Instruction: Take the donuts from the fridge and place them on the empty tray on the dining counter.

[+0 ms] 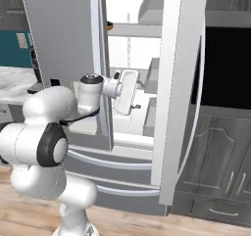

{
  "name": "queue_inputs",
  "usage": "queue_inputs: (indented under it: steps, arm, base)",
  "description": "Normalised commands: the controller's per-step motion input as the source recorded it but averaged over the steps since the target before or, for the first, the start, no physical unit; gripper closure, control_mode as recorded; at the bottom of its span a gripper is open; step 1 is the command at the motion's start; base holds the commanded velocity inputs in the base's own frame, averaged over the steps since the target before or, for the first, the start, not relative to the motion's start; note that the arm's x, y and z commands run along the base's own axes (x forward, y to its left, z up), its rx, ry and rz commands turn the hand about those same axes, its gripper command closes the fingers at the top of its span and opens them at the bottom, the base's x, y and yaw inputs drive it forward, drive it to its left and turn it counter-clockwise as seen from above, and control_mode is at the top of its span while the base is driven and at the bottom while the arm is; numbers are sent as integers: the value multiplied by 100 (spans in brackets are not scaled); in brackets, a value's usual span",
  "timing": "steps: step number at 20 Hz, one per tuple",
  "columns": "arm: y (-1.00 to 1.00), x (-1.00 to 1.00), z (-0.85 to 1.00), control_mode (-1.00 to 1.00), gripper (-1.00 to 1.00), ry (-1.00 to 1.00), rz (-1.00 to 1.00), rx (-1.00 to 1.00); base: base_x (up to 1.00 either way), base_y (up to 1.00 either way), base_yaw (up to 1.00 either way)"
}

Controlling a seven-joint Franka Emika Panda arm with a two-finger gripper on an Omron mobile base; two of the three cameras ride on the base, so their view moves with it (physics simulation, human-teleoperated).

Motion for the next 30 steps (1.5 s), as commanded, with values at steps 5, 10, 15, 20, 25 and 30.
queue_inputs:
  steps: [5, 10, 15, 20, 25, 30]
  arm:
    - [8, -67, 43, -100, -100, -11, -1, -1]
    - [99, -12, 41, -100, -100, -35, -7, 16]
    - [100, 0, 10, -100, -100, -75, -12, 51]
    - [91, 0, 0, -100, -100, -74, -6, 66]
    - [58, 1, -1, -100, -100, -47, 21, 57]
    - [13, 28, -20, -100, -100, -49, 46, 4]
  base:
    - [0, 0, 0]
    - [0, 0, 0]
    - [0, 0, 0]
    - [0, 0, 0]
    - [0, 0, 0]
    - [0, 0, 0]
